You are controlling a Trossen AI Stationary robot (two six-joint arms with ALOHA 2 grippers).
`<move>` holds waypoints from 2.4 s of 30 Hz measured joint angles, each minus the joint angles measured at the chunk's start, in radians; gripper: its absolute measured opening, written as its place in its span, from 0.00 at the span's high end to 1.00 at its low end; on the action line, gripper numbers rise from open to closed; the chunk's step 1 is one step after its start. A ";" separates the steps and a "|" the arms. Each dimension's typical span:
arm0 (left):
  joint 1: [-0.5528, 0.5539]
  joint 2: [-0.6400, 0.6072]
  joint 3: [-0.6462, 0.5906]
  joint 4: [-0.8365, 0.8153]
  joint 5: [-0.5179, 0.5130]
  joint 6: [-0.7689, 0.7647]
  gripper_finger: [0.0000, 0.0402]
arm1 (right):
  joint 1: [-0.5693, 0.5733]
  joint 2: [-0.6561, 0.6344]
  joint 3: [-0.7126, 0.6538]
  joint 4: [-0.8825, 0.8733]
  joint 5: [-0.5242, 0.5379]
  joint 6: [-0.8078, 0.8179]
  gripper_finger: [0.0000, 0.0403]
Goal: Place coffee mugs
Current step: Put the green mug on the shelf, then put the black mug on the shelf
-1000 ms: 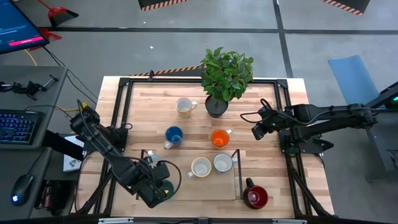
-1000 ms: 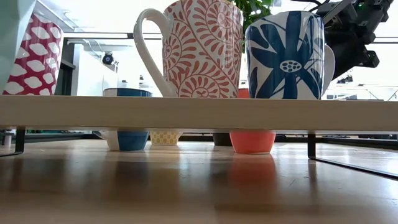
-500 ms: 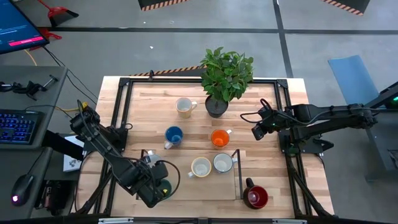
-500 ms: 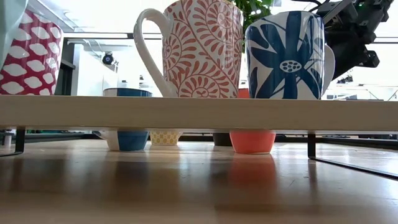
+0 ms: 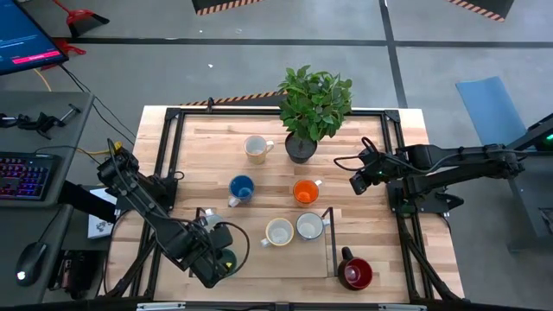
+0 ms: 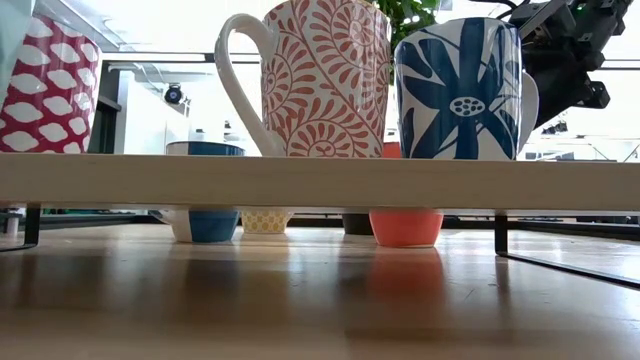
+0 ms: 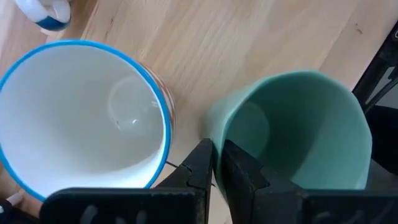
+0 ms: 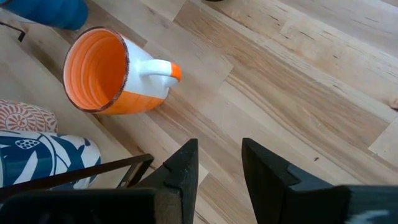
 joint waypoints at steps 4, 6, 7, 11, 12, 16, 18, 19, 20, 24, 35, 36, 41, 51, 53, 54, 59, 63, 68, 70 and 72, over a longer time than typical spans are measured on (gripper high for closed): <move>0.000 0.000 0.000 -0.001 0.035 0.000 0.95 | 0.000 0.000 0.000 0.000 0.000 0.000 0.74; 0.000 0.000 0.000 -0.002 0.042 0.000 0.95 | 0.000 0.000 0.000 0.000 0.000 0.000 0.74; 0.000 0.000 0.000 -0.002 0.042 0.000 0.95 | 0.000 0.000 0.000 0.000 0.000 0.001 0.74; 0.000 0.000 0.000 -0.007 0.042 0.000 0.95 | 0.000 0.000 0.000 0.000 0.000 0.003 0.74; 0.000 0.000 0.000 -0.009 0.042 -0.001 0.95 | 0.000 0.000 0.000 0.000 0.000 0.003 0.74; 0.000 0.000 0.000 -0.024 0.049 -0.009 0.95 | 0.000 0.000 0.000 0.000 0.000 0.003 0.74; 0.000 0.000 0.000 -0.028 0.049 -0.009 0.95 | 0.000 0.000 0.000 0.000 0.000 0.003 0.74; 0.000 0.000 0.000 -0.027 0.049 -0.009 0.95 | 0.000 0.000 0.000 0.000 0.000 0.003 0.74; 0.000 0.000 0.000 -0.027 0.050 -0.010 0.95 | 0.000 0.000 0.000 0.000 0.001 0.003 0.74; 0.000 -0.001 0.000 -0.027 0.066 -0.010 0.95 | 0.000 0.000 0.000 0.000 0.014 0.001 0.74; 0.001 -0.001 0.000 -0.021 0.077 -0.009 0.95 | 0.000 0.000 0.000 0.000 0.014 0.007 0.74; 0.001 -0.001 0.000 -0.021 0.077 -0.009 0.95 | 0.000 0.000 0.000 0.000 0.014 0.007 0.74; 0.001 -0.001 0.000 -0.021 0.077 0.000 0.95 | 0.000 0.000 0.000 0.000 0.014 0.007 0.74; 0.001 -0.001 0.000 -0.020 0.077 -0.007 0.93 | 0.000 0.000 0.000 0.000 0.013 0.007 0.74; 0.001 -0.001 0.000 -0.020 0.085 -0.012 0.91 | 0.000 0.000 0.000 0.000 0.013 0.005 0.74; 0.001 -0.001 0.000 -0.021 0.088 -0.020 0.89 | 0.000 0.000 0.000 0.000 0.013 0.003 0.74; 0.001 -0.001 0.000 -0.022 0.111 -0.055 0.78 | 0.000 0.000 0.000 0.000 0.010 0.001 0.74; 0.001 -0.004 0.000 -0.023 0.127 -0.069 0.72 | 0.000 0.000 0.000 0.000 0.010 0.000 0.74; 0.008 -0.031 0.000 -0.024 0.172 -0.071 0.70 | 0.000 0.000 0.000 0.000 0.011 0.000 0.74; 0.008 -0.053 0.000 -0.025 0.173 -0.078 0.71 | 0.000 0.000 0.000 0.000 0.011 0.000 0.74; 0.011 -0.073 0.000 -0.024 0.173 -0.078 0.71 | 0.000 0.000 0.000 0.000 0.011 0.000 0.74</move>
